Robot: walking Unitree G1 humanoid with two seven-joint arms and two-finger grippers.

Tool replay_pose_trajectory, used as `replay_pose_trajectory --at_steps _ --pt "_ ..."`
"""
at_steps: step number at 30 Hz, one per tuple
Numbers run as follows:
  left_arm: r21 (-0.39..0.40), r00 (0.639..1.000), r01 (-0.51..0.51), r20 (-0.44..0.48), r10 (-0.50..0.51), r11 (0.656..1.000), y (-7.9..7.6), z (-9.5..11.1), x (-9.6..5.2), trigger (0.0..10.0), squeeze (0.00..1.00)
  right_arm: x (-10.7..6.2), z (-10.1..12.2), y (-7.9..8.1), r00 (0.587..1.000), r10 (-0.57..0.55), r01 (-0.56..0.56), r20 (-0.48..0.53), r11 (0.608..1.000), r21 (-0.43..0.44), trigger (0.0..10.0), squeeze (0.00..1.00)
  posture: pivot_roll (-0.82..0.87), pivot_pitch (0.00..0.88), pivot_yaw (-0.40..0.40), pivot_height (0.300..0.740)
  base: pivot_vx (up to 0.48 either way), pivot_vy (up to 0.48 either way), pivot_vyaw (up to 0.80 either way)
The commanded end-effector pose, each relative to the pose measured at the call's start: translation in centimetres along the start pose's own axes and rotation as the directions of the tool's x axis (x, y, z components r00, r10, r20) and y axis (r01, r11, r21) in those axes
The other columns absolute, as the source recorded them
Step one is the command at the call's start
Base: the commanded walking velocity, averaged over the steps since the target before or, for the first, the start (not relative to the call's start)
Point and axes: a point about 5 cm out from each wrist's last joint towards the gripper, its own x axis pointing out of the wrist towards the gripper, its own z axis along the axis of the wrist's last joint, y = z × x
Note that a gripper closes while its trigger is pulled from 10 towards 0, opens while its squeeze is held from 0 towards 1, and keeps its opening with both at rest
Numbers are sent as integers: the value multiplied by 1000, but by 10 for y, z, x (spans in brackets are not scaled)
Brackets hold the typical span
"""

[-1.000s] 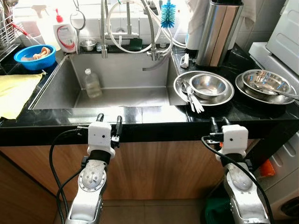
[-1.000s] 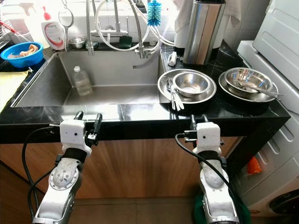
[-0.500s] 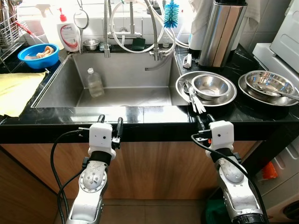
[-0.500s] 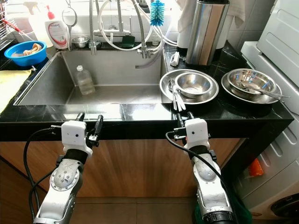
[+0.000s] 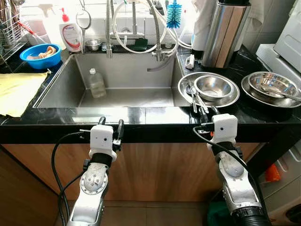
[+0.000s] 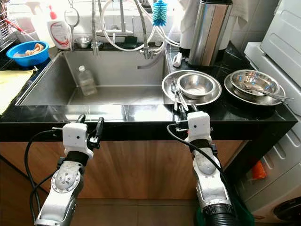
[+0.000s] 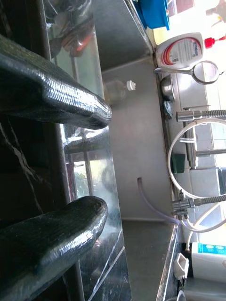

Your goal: Kitchen organization

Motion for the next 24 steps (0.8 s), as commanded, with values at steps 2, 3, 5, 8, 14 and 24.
replay_pose_trajectory --at_steps 2,3,5,8,14,24 --pt "4 1000 -5 -6 5 1000 0 -2 0 10000 0 3 1 -1 1000 -15 15 10 1000 1 10000 0 -78 0 11 740 0 0 0" --pt "7 1000 -4 -10 4 1000 0 -2 0 10000 0 3 1 -1 1000 -18 18 8 1000 0 10000 0 -78 0 11 740 0 0 0" --pt "8 1000 -4 -12 4 1000 0 -3 0 10000 0 3 1 -2 1000 -19 19 7 1000 -1 10000 0 -78 0 11 740 0 0 0" --pt "10 1000 -4 -14 4 1000 0 -2 0 10000 0 3 -1 -2 1000 -22 22 1 1000 -3 10000 0 -77 0 13 740 0 0 0" --pt "13 1000 -6 -15 7 1000 0 -3 1 10000 0 4 -1 -1 1000 -22 22 0 1000 -2 6431 0 -77 0 13 740 0 0 0" --pt "10 1000 -3 -22 4 1000 -1 -4 1 10000 0 7 0 2 1000 -13 13 7 1000 3 0 0 -72 0 14 740 0 0 0"
